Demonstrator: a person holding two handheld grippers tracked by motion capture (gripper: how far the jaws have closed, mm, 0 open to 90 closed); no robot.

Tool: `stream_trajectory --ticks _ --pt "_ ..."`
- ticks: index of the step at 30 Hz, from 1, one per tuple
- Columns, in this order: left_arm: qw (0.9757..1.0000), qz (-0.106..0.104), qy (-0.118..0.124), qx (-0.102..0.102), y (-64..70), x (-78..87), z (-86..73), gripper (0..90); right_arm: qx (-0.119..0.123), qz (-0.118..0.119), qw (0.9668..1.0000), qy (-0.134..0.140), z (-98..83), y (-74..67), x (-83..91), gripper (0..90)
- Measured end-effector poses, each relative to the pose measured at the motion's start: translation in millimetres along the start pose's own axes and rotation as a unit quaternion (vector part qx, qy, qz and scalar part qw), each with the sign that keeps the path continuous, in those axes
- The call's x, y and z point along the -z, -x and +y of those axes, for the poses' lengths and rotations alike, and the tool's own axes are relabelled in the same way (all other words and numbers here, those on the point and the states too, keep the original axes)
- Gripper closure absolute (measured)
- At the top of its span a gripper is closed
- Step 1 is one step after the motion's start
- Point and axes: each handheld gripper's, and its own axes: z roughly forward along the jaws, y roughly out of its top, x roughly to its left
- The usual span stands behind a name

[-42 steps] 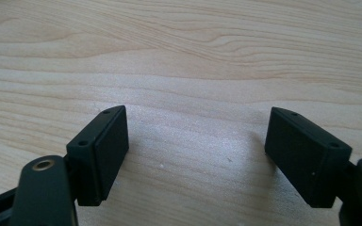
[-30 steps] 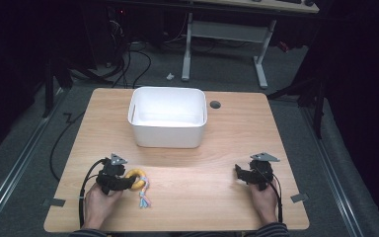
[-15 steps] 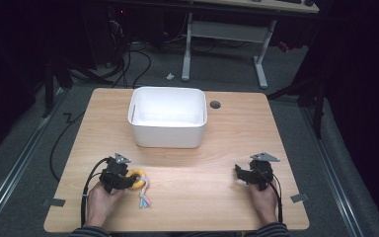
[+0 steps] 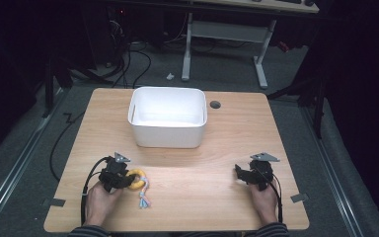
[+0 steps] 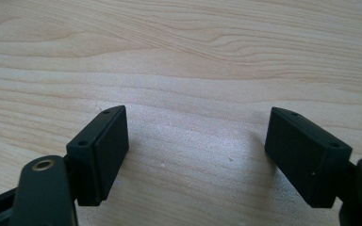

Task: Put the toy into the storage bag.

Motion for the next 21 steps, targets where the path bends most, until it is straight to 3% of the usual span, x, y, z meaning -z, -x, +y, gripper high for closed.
stream_trajectory --ticks 11,21 --pt "0.9999 0.0 0.005 0.014 -1.1 3.5 -0.5 66.2 0.0 0.0 1.0 0.0 0.0 0.0 0.0 22.1" --pt "0.9998 0.0 0.01 0.015 0.8 11.5 1.9 66.5 0.0 0.0 1.0 0.0 0.0 0.0 0.0 22.1"
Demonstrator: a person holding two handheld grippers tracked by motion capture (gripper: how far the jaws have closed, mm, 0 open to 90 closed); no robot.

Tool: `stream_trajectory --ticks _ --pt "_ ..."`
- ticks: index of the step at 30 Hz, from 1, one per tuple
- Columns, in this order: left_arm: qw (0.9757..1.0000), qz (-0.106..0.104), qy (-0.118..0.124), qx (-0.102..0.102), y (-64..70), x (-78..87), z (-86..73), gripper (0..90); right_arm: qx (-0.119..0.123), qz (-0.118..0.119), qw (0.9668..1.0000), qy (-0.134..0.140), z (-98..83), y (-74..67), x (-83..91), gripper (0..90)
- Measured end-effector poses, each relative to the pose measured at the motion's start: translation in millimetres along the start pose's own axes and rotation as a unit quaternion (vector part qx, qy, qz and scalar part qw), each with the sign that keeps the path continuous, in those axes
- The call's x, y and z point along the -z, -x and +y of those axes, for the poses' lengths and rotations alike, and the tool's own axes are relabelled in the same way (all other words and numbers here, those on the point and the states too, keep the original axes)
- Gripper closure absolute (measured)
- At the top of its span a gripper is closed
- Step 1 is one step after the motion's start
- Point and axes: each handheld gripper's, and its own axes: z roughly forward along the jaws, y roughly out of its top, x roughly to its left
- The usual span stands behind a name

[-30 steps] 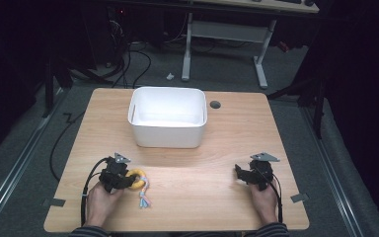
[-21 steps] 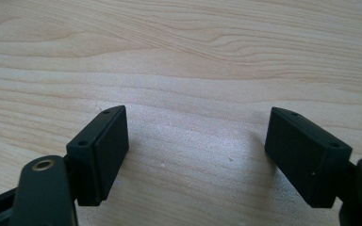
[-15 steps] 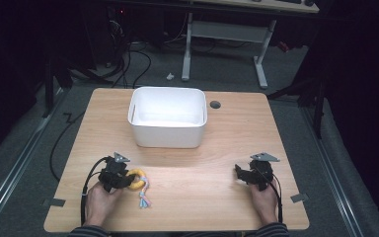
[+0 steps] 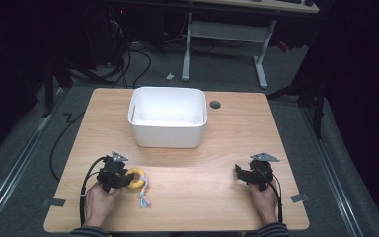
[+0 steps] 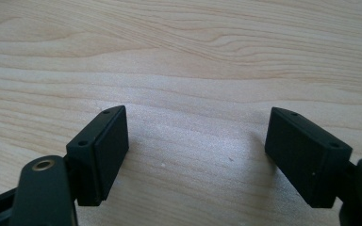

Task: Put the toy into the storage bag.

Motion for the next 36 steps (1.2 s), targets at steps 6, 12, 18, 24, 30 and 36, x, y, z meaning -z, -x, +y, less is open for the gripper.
stream_trajectory --ticks 6,12,18,24,30,36 --pt "1.0 0.002 0.004 0.003 -0.6 7.0 2.6 66.6 0.0 0.0 1.0 0.0 0.0 0.0 0.0 22.1" --pt "0.9999 -0.005 0.009 0.005 0.1 18.2 6.2 66.6 0.0 0.0 1.0 0.0 0.0 0.0 0.0 22.1" --pt "0.9998 -0.008 0.014 -0.007 2.3 30.3 10.8 66.6 0.0 0.0 1.0 0.0 0.0 0.0 0.0 22.1" --pt "0.9997 -0.008 0.019 -0.011 5.5 43.5 16.9 66.7 0.0 0.001 1.0 0.0 0.0 0.0 0.0 22.0" --pt "0.9995 -0.016 0.026 -0.011 7.2 52.4 21.6 66.6 0.001 0.001 1.0 0.0 0.0 -0.1 0.0 22.1" --pt "0.999 -0.019 0.035 -0.02 11.2 63.2 30.3 66.6 0.001 0.001 1.0 0.0 -0.1 -0.1 0.1 22.0"
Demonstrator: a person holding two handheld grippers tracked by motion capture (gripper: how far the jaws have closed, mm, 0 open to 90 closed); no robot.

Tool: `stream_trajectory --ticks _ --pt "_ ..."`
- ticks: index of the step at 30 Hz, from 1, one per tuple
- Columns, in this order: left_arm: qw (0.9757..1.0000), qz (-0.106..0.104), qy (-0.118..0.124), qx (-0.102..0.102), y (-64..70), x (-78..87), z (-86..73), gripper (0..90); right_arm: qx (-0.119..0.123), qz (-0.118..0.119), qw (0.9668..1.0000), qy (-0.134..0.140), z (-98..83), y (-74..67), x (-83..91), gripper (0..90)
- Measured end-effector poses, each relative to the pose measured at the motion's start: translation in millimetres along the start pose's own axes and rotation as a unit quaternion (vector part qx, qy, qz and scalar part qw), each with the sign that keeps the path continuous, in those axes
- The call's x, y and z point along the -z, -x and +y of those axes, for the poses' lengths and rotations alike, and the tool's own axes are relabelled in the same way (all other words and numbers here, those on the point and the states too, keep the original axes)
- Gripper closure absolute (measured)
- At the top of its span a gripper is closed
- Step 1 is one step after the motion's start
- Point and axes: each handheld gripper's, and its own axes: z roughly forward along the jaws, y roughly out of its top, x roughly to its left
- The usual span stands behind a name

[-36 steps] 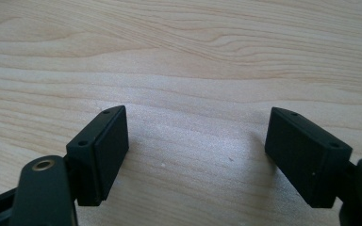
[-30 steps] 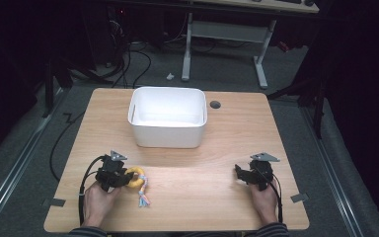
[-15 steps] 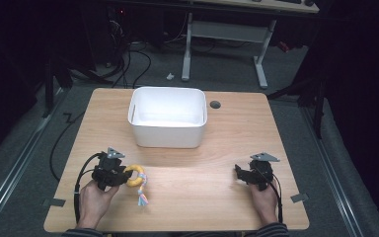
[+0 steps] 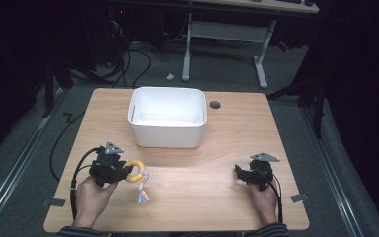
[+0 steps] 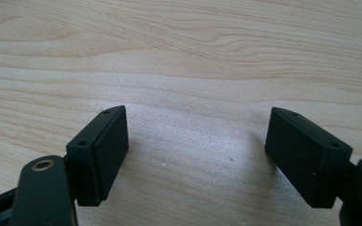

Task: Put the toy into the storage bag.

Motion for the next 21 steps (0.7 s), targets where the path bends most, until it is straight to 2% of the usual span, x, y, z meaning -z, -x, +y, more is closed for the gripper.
stream_trajectory --ticks 6,17,21 --pt "1.0 -0.004 0.008 0.0 -1.2 7.9 10.9 66.6 0.0 0.0 1.0 0.0 0.0 0.0 0.0 22.0" --pt "0.9992 -0.032 0.025 0.008 -3.3 24.0 31.7 66.6 0.0 0.0 1.0 0.0 0.0 0.0 0.0 22.0" --pt "0.9994 -0.027 0.023 0.005 -1.2 27.9 40.1 66.6 -0.002 0.0 1.0 -0.001 0.0 -0.3 0.2 22.0"
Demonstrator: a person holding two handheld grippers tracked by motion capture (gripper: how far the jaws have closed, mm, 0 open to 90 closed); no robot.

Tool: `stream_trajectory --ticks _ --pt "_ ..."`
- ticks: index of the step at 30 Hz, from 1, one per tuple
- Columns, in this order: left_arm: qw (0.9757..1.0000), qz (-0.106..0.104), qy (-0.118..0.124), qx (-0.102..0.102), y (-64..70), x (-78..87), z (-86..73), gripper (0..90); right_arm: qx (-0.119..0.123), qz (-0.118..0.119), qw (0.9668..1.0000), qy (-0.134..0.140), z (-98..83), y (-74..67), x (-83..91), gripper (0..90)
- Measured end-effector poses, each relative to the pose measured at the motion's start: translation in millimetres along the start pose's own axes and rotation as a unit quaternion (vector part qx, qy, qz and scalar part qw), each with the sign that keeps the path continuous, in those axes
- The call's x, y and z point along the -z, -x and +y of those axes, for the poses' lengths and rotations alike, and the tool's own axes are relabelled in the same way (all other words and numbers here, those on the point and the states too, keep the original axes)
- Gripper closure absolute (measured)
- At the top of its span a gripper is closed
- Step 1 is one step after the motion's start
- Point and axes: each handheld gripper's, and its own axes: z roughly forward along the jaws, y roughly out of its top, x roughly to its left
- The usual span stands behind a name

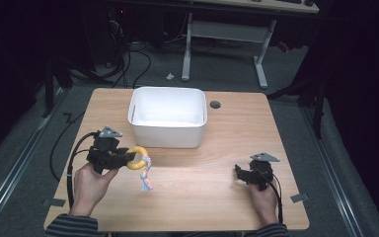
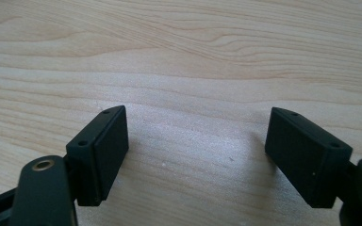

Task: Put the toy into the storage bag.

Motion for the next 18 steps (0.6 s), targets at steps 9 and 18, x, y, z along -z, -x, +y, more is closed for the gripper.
stream_trajectory --ticks 9,18 --pt "1.0 -0.005 0.006 -0.003 3.9 8.9 19.6 66.6 0.001 0.001 1.0 0.0 0.0 0.1 0.0 22.1" --pt "0.9999 -0.011 0.011 -0.003 4.4 15.8 41.0 66.7 0.001 0.001 1.0 0.0 -0.1 0.1 0.1 22.0"
